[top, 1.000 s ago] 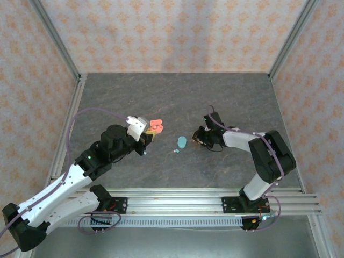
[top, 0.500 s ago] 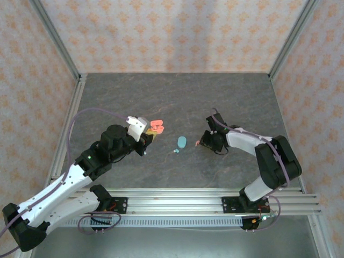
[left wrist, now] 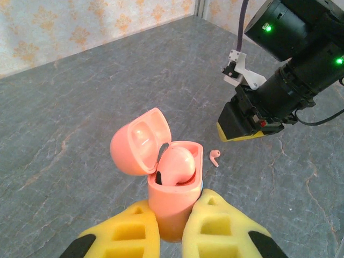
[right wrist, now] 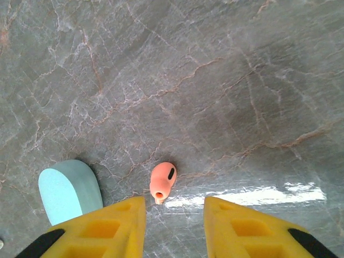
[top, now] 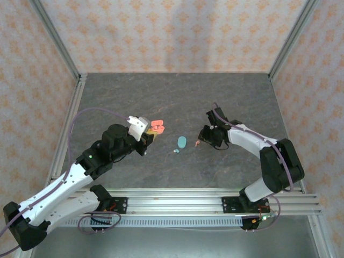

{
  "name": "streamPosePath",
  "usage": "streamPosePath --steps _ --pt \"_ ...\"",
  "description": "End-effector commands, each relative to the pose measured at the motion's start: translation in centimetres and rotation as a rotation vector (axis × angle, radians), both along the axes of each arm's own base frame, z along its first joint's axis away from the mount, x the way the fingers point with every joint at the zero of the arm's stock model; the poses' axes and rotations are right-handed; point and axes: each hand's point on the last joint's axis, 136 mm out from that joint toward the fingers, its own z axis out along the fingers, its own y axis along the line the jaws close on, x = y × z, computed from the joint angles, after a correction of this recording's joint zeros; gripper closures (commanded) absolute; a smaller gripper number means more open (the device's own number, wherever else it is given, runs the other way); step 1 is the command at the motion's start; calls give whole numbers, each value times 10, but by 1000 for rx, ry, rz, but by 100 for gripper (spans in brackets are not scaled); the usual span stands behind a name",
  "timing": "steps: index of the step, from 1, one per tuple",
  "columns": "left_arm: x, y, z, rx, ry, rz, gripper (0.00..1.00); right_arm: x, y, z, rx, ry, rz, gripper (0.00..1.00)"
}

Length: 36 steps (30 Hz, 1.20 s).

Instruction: Insert the wireless bluetooth earbuds into the charging case

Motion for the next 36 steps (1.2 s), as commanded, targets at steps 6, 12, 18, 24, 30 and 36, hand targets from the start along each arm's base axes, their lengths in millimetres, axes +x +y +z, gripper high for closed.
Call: streamPosePath --steps 6,12,18,24,30,36 --pt "0 -6 23 -39 -46 -21 100 -1 16 -16 25 39 3 68" --pt "-1 -5 20 -36 -41 -17 100 -3 20 -23 -2 69 13 70" --pt "-1 -4 20 -34 -43 -17 100 -1 20 -29 -29 82 13 70" --pt "-2 -4 19 -30 -44 -18 100 5 22 -29 -45 88 22 73" --pt "-2 -3 17 -25 -41 -15 100 6 21 -30 -61 93 32 83" --pt "-2 -3 17 -22 -43 -13 100 3 20 -29 -67 99 45 89"
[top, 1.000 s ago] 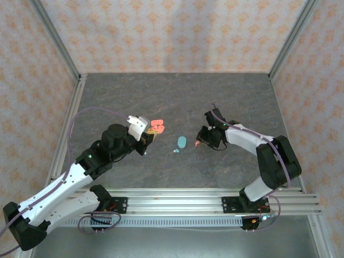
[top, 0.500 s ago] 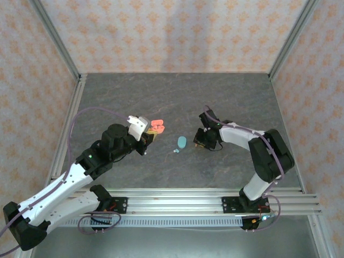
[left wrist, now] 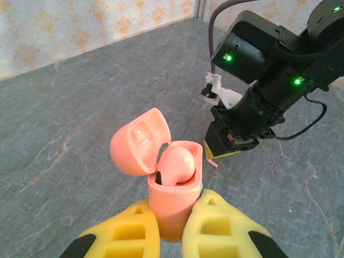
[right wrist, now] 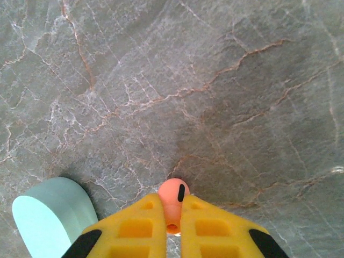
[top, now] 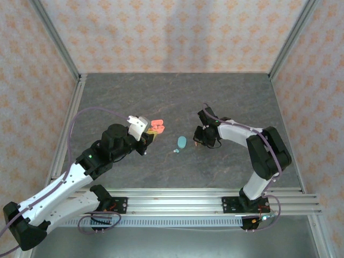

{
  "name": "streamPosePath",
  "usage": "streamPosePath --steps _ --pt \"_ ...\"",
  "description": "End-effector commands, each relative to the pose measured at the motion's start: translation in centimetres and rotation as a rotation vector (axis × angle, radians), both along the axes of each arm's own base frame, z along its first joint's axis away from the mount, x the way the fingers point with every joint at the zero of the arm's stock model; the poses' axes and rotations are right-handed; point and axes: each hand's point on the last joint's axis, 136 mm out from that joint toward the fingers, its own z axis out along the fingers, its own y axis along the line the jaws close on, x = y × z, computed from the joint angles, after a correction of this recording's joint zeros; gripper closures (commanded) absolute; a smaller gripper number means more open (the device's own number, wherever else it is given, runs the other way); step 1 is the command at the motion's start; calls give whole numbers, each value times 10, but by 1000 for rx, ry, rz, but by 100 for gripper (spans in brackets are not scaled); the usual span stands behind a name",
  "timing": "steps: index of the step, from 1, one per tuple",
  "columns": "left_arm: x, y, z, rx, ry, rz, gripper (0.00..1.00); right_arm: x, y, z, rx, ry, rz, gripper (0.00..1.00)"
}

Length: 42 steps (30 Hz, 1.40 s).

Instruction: Insert the wireless bluetooth earbuds into the charging case

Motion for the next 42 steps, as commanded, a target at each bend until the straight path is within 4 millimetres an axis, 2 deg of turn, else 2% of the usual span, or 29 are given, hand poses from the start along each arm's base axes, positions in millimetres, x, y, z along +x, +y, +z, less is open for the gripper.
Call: streamPosePath --steps 1,6,12,15,20,21,23,27,31,36,39,42 --pt "-2 -2 15 -19 -43 -13 100 -3 -5 1 -45 11 13 89" --pt "-2 -3 20 -26 -49 -17 100 2 -6 28 -29 -69 20 91" --pt "0 -7 33 -52 -75 -25 100 11 -5 88 14 -262 27 94" --pt "2 -12 43 -75 -89 -39 100 13 -3 128 17 -384 45 95" --pt "7 -24 61 -116 -116 -68 100 11 14 216 87 -659 105 98" --pt "8 -25 65 -124 -122 -72 100 11 17 228 99 -696 112 98" --pt "11 -29 75 -151 -137 -78 100 5 22 265 147 -800 122 98" --pt "14 -37 92 -207 -157 -89 100 -8 35 316 244 -946 144 99" --pt "18 -43 107 -263 -174 -97 100 -25 50 356 364 -1065 171 99" --pt "23 -49 117 -315 -188 -105 100 -41 68 381 461 -1140 222 99" --pt "24 -53 122 -344 -192 -113 100 -46 76 385 479 -1161 258 99" --pt "24 -54 125 -366 -193 -117 100 -45 79 382 468 -1163 273 98"
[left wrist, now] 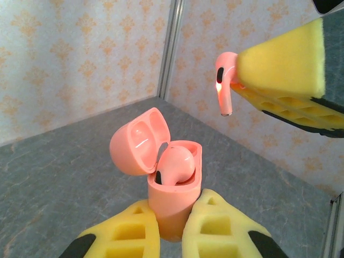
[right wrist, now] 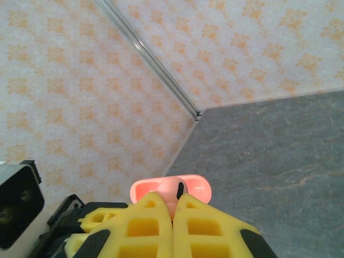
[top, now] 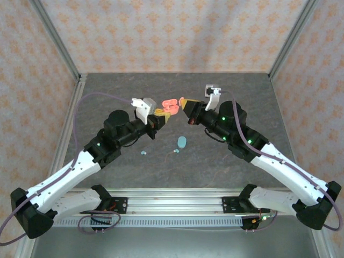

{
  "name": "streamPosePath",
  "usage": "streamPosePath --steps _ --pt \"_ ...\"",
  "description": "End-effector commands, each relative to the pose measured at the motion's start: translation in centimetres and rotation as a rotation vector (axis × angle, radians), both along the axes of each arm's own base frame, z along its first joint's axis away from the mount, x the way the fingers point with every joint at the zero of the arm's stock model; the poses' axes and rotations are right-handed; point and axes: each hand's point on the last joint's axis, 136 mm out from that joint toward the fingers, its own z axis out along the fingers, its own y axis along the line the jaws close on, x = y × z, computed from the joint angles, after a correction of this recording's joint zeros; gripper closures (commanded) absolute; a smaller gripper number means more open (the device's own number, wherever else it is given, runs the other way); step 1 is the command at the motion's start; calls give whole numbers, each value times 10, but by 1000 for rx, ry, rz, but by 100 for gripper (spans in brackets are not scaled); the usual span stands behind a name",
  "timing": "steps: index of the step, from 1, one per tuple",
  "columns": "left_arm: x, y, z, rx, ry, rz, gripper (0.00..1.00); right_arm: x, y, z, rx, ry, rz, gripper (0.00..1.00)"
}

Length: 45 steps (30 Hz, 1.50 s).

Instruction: Insert the wireless bluetooth earbuds into the charging case

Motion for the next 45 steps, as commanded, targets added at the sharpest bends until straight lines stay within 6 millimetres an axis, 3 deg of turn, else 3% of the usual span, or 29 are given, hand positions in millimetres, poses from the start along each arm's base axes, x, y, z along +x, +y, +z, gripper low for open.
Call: streamPosePath --steps 1,14,29,36,45 --pt "-6 -5 36 -102 -67 -33 100 -1 4 16 21 -71 15 98" --pt "-9 -4 38 -124 -63 -36 100 7 12 2 -12 -59 17 97" --pt "-11 -2 42 -132 -73 -35 100 9 6 -26 -57 -1 -19 97" --pt "-10 -1 44 -135 -79 -30 100 8 5 -29 -63 29 -20 97" --pt "-8 -3 43 -130 -76 -30 100 0 10 -32 -90 78 13 85"
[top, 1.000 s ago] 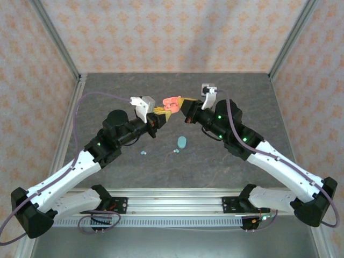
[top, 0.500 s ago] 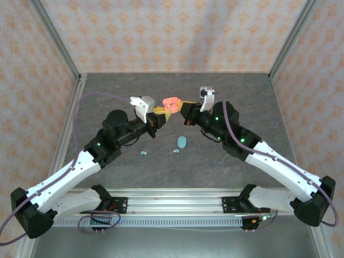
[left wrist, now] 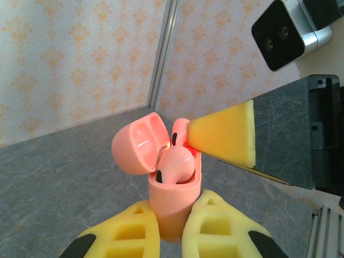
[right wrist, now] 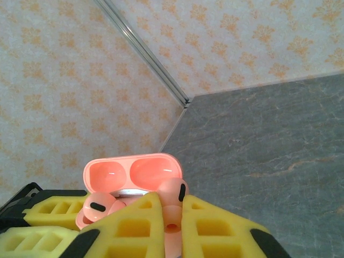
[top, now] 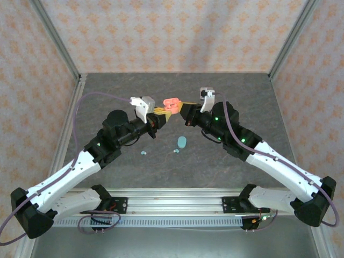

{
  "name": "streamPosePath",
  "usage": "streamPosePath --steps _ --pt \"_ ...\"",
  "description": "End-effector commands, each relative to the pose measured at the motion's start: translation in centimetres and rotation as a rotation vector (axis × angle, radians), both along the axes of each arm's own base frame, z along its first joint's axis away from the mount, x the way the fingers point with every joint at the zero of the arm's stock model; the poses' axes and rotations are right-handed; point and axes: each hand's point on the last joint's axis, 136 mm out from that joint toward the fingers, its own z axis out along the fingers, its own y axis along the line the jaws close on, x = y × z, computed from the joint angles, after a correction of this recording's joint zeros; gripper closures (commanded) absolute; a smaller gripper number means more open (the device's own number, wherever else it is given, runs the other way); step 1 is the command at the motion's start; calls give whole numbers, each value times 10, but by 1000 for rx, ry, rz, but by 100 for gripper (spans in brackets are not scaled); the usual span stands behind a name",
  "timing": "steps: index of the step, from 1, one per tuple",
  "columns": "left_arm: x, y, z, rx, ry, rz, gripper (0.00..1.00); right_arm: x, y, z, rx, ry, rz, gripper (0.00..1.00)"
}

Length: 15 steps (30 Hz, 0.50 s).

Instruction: Insert the wireless bluetooth earbuds into the charging case

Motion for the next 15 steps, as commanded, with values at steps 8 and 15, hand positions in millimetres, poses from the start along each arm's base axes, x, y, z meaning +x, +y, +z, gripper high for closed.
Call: streamPosePath --steps 8,15 --pt "-5 -1 31 -59 -77 -10 100 -12 9 6 -59 30 54 78" --pt "-4 -1 27 -53 -70 -10 100 -15 19 12 -80 41 101 73"
